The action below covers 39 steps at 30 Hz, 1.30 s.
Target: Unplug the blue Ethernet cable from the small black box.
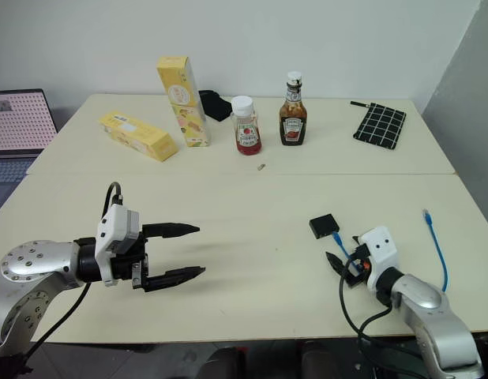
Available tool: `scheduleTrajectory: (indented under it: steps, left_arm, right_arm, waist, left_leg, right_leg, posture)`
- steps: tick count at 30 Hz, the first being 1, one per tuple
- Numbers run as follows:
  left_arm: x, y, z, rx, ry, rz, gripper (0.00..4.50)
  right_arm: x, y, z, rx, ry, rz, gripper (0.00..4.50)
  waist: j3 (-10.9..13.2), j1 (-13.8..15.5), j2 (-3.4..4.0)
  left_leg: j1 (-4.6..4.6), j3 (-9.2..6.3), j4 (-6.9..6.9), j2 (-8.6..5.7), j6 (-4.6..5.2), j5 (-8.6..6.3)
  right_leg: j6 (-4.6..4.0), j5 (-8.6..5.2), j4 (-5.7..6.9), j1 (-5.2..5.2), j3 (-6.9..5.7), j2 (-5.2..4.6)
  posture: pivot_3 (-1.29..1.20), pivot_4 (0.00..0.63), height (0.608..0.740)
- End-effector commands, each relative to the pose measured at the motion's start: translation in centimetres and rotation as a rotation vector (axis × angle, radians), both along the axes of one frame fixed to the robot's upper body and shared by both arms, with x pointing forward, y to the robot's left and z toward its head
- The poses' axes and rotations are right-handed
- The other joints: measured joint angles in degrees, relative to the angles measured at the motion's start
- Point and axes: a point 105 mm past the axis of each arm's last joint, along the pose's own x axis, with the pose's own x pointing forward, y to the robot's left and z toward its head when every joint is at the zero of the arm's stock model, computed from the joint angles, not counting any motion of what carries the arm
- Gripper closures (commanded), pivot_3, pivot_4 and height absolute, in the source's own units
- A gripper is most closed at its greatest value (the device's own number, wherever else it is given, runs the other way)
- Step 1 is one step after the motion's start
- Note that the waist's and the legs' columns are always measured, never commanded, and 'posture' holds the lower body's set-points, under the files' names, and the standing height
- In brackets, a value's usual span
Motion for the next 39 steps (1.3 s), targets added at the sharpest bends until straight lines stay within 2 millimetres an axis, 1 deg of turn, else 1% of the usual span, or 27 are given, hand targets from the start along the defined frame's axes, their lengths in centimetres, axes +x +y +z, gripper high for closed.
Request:
scheduleTrajectory:
  steps: [1, 5, 8, 12, 14, 16, 19, 22, 24, 29, 32, 35, 37, 39]
  left_arm:
    - [-0.3, -0.8, 0.4, 0.001, -0.016, -0.038, 0.00]
    - [-0.5, -1.1, 0.4, -0.010, -0.011, -0.051, 0.00]
    - [-0.5, -1.2, 0.4, -0.007, -0.012, -0.051, 0.00]
    - [-0.5, -1.1, 0.2, -0.003, -0.012, -0.048, 0.00]
    - [-0.6, -1.1, 0.1, 0.000, -0.009, -0.046, 0.00]
    - [-0.6, -1.0, -0.1, 0.003, -0.006, -0.044, 0.00]
    - [-0.7, -1.0, -0.2, 0.006, -0.005, -0.042, 0.00]
    - [-0.5, -0.9, -0.3, 0.008, -0.010, -0.029, 0.00]
    - [-0.2, -0.6, -0.2, 0.002, -0.013, -0.009, 0.00]
    - [1.0, 0.1, -0.2, -0.068, 0.007, 0.078, 0.00]
    - [1.6, 0.3, -0.1, -0.138, 0.049, 0.111, 0.00]
    - [1.9, 0.2, 0.6, -0.239, 0.108, 0.129, 0.00]
    - [2.0, 0.1, 0.8, -0.297, 0.159, 0.134, 0.00]
    - [1.9, 0.0, 0.8, -0.337, 0.205, 0.132, 0.00]
  right_arm:
    - [1.3, -0.1, 0.3, -0.037, -0.055, -0.052, 0.07]
    - [1.9, 0.6, -0.2, -0.039, -0.054, -0.056, 0.07]
    - [2.1, 0.6, -0.6, -0.054, -0.037, -0.068, 0.63]
    - [2.2, 0.6, -0.8, -0.086, -0.024, -0.057, 1.66]
    - [2.3, 0.5, -0.9, -0.093, -0.015, -0.060, 2.30]
    - [2.4, 0.4, -0.9, -0.102, -0.012, -0.064, 2.76]
    - [2.5, 0.2, -0.7, -0.110, -0.015, -0.061, 3.51]
    - [2.6, 0.2, 0.0, -0.122, -0.035, -0.042, 4.27]
    - [2.8, 0.6, 0.7, -0.139, -0.063, 0.004, 4.35]
    - [2.9, 2.7, 2.9, -0.216, -0.159, 0.212, 4.35]
    - [3.2, 4.7, 4.8, -0.303, -0.285, 0.369, 4.35]
    - [3.3, 6.8, 6.5, -0.393, -0.435, 0.524, 4.35]
    - [3.0, 8.6, 7.7, -0.478, -0.570, 0.662, 4.35]
    - [2.5, 10.1, 8.4, -0.563, -0.695, 0.794, 4.35]
  waist:
    - [0.0, 0.0, 0.00]
    - [0.0, 0.0, 0.01]
    - [0.0, 0.0, 0.01]
    - [0.0, 0.0, 0.01]
    - [0.0, 0.0, 0.01]
    - [0.0, 0.0, 0.01]
    - [0.0, 0.1, 0.01]
    - [0.0, 0.1, 0.01]
    - [0.0, 0.1, 0.01]
    - [0.0, 0.0, 0.02]
    - [0.0, -0.1, 0.05]
    - [0.0, -0.1, 0.05]
    - [0.0, -0.1, 0.05]
    - [0.1, 0.0, 0.05]
  left_leg:
    - [0.00, 0.00, 0.01, 0.00, 0.00, 0.00]
    - [0.00, 0.01, 0.00, 0.00, 0.00, 0.00]
    - [-0.01, 0.00, 0.00, 0.01, 0.00, 0.00]
    - [-0.01, -0.01, 0.00, 0.01, 0.00, 0.00]
    - [-0.01, -0.01, 0.00, 0.00, 0.00, 0.00]
    - [0.00, -0.01, 0.01, 0.00, 0.00, 0.00]
    - [0.00, -0.01, 0.01, 0.00, 0.00, 0.00]
    - [-0.01, -0.01, 0.01, 0.00, 0.00, 0.00]
    - [-0.01, -0.01, 0.02, 0.00, 0.00, 0.00]
    - [-0.01, 0.00, 0.01, -0.01, 0.00, 0.00]
    - [0.01, 0.00, 0.01, -0.02, 0.01, 0.00]
    - [0.01, -0.02, 0.02, -0.02, 0.01, 0.00]
    - [-0.01, -0.03, 0.02, 0.01, 0.01, 0.00]
    - [-0.02, -0.05, 0.03, 0.02, 0.00, 0.00]
  right_leg:
    - [0.00, 0.00, -0.01, 0.00, 0.00, 0.00]
    - [0.00, 0.00, -0.01, 0.01, 0.01, 0.02]
    - [-0.01, 0.00, -0.01, 0.01, 0.01, 0.04]
    - [-0.01, 0.00, -0.01, 0.02, 0.00, 0.03]
    - [-0.01, 0.00, 0.00, 0.03, 0.00, 0.03]
    - [-0.01, 0.00, -0.01, 0.03, -0.01, 0.03]
    - [-0.01, 0.00, -0.01, 0.03, 0.00, 0.01]
    - [-0.01, 0.00, -0.01, 0.03, 0.00, 0.01]
    - [-0.01, 0.00, 0.00, 0.03, -0.01, 0.01]
    - [-0.01, 0.00, -0.01, 0.01, -0.03, 0.02]
    - [-0.01, 0.00, 0.02, -0.03, -0.05, 0.07]
    - [-0.01, 0.00, 0.02, -0.03, -0.07, 0.09]
    - [-0.01, 0.00, 0.02, -0.04, -0.09, 0.08]
    - [-0.01, 0.00, -0.02, 0.00, -0.10, 0.07]
  posture:
    - [0.00, 0.150, 0.740]
    - [0.00, 0.150, 0.740]
    - [0.00, 0.150, 0.740]
    - [0.00, 0.150, 0.740]
    - [0.00, 0.150, 0.740]
    - [0.00, 0.150, 0.740]
    - [0.00, 0.150, 0.740]
    - [0.00, 0.150, 0.740]
    - [0.00, 0.150, 0.740]
    - [0.00, 0.150, 0.740]
    - [0.00, 0.150, 0.740]
    - [0.00, 0.150, 0.740]
    - [0.00, 0.150, 0.740]
    - [0.00, 0.150, 0.740]
